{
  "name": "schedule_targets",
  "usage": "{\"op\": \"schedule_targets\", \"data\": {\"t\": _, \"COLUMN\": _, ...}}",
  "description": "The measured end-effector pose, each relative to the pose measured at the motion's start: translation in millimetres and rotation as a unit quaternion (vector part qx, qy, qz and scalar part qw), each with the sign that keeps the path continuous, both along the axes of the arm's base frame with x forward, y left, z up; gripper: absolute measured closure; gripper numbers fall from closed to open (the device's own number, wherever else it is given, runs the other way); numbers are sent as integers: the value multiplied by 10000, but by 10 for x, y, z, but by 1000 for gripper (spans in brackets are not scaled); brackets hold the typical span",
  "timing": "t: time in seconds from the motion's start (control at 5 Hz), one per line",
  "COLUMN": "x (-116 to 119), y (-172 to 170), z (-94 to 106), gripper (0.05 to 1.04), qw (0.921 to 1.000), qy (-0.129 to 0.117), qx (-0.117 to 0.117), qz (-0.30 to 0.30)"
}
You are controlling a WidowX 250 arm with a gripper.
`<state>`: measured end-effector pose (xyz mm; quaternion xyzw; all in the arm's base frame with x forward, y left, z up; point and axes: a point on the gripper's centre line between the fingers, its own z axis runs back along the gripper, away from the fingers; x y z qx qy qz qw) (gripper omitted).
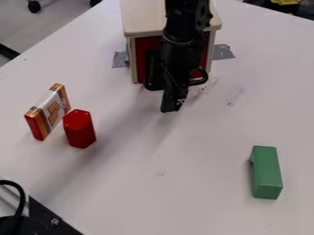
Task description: Opened the drawer
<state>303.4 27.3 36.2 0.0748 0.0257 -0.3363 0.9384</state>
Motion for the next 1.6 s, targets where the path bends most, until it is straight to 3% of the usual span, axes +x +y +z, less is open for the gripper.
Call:
{"op": "schedule_targets", "data": {"t": 0.2, "x": -2, "y": 6, "z": 11, "gripper": 115, "qw": 10000, "qy": 15, "qx": 4, "qz": 14}}
{"op": "schedule_targets", "data": {"t": 0.8, "x": 111, "y": 133, "z": 53, "gripper": 917, "qw": 9995, "qy": -153, "qx": -24, "qz": 286}}
{"op": "schedule_targets", "data": {"t": 1.0, "x": 125, "y": 139, "z": 61, "gripper": 996, "qw": 9992, "qy": -159, "qx": -52, "qz": 367}}
{"op": "schedule_targets", "data": {"t": 1.2, "x": 174, "y": 144, "z": 45, "gripper": 841, "qw": 9988, "qy": -56, "qx": -18, "qz": 478}}
{"op": "schedule_targets", "data": {"t": 1.6, "x": 345, "y": 108, "z": -119, "gripper": 250, "qw": 9982, "qy": 51, "qx": -42, "qz": 598}}
